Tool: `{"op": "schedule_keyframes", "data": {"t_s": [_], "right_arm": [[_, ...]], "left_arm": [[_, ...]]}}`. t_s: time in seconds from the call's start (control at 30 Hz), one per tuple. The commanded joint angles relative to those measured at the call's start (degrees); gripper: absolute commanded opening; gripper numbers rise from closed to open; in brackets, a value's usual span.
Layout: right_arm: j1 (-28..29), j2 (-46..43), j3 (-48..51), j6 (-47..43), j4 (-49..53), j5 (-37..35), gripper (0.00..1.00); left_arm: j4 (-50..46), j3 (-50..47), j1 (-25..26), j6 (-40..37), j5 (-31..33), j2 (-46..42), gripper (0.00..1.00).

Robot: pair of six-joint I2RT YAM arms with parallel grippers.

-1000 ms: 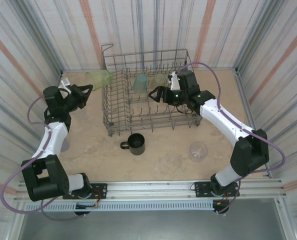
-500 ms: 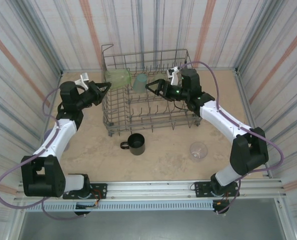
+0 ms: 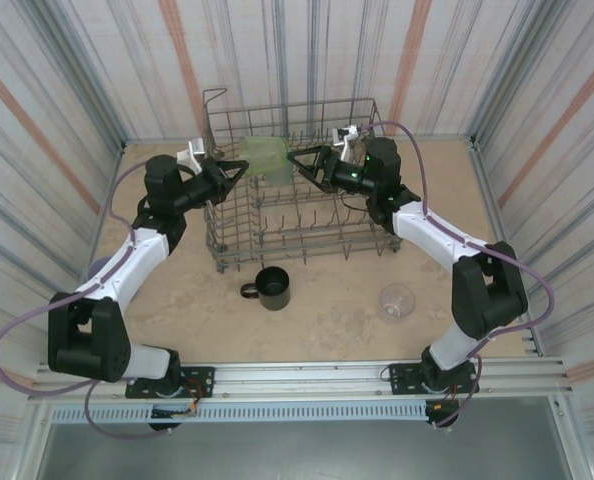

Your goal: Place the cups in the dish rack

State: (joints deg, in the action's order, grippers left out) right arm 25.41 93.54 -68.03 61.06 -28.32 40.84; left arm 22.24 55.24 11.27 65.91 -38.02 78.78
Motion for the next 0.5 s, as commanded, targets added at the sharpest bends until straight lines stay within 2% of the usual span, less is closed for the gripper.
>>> {"op": "schedule_keyframes", "data": {"t_s": [0.0, 0.47], "right_arm": [[-0.07, 1.08, 0.15, 4.91, -7.53, 1.44, 0.99], [0.04, 5.32, -0.70, 14.47, -17.62, 0.56, 0.99]], "left_arm": [[4.64, 2.48, 1.28, 1.17, 0.58, 1.12, 0.00], [9.90, 4.06, 5.15, 4.22, 0.36, 5.13, 0.00]]}}
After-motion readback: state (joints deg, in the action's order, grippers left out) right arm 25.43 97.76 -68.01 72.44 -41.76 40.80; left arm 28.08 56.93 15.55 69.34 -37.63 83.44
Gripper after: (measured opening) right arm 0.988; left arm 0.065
